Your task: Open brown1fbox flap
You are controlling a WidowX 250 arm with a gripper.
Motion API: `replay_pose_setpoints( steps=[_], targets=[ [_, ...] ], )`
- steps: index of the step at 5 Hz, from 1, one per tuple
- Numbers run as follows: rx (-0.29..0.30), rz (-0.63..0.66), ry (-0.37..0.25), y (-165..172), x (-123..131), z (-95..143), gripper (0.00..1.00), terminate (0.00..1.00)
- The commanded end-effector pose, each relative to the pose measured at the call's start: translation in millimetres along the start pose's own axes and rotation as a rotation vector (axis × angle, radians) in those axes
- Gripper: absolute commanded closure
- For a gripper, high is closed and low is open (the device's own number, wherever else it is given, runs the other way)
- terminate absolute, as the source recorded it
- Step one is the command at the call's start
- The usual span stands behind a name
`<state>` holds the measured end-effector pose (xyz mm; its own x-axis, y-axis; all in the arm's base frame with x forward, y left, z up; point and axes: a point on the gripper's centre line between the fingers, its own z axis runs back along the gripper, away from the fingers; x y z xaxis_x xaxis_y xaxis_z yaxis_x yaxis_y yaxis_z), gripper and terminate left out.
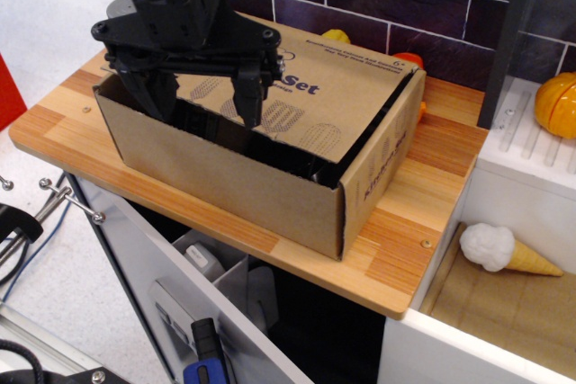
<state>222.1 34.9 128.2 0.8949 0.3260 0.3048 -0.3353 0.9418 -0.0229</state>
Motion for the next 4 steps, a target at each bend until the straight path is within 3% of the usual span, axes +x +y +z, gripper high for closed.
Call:
replay_pose_setpoints(
  steps=[1,4],
  targets=[
    [0.0,0.0,0.0,0.0,0.0,0.0,0.0,0.0],
    [-0.136,0.069,0.003,0.5,1.8,-21.1,0.0,0.0]
  ],
)
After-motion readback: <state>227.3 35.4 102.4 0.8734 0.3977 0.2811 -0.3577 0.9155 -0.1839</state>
